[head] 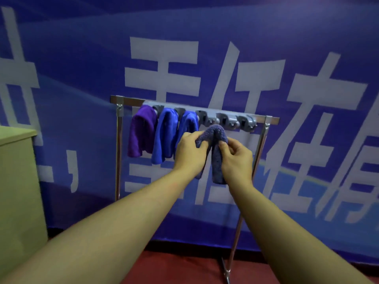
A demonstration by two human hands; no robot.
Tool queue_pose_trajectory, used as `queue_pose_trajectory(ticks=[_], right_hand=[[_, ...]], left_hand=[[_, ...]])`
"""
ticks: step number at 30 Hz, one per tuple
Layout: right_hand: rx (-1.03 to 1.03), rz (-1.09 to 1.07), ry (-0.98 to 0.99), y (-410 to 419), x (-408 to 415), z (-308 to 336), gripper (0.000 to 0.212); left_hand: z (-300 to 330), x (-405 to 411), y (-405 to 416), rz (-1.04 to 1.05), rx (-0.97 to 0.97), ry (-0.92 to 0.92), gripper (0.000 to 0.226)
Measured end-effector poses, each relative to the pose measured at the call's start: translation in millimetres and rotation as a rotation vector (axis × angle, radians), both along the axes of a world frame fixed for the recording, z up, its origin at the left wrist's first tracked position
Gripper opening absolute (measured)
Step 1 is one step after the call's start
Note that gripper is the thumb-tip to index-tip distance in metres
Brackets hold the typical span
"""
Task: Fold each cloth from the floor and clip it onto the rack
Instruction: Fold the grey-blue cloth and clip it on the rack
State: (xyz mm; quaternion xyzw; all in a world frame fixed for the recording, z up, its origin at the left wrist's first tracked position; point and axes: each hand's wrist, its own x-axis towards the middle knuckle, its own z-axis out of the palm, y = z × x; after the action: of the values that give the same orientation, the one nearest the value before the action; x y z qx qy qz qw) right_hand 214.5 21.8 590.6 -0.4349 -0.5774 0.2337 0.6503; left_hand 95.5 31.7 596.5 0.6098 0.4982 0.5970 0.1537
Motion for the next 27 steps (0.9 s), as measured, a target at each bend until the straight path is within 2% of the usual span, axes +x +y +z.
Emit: queue_pose_trajectory(ticks=[6, 10, 15, 21, 23, 27], right_hand=[[0.119, -0.173, -0.202, 52.4, 19.0, 29.6, 0.024], [0.171, -0.215, -0.327, 81.7, 19.3, 41.9, 0.026], [0.189, -0.335, -0.307, 112.5, 16.5, 40.7, 0.028], [0.248, -0.514, -0.317, 120.1, 20.9, 39.6, 0.035], [0.23, -0.514, -0.352, 125.2, 24.5, 40.8, 0.035], [0.12, -0.363, -0.455, 133.6, 22.3, 29.7, 0.026]], left_hand=[[31.4, -5.9, 50.8, 0.07, 0.116, 0.181, 0.029], [47.0, -15.5, 77.3, 0.149, 0.144, 0.199, 0.032], [50.8, -6.0, 103.3, 0.171, 0.162, 0.244, 0.035], [47.9, 12.7, 111.9, 0.18, 0.215, 0.193, 0.043], [46.2, 15.1, 112.5, 0.178, 0.206, 0.204, 0.044], [31.3, 16.5, 115.0, 0.144, 0.155, 0.237, 0.048]])
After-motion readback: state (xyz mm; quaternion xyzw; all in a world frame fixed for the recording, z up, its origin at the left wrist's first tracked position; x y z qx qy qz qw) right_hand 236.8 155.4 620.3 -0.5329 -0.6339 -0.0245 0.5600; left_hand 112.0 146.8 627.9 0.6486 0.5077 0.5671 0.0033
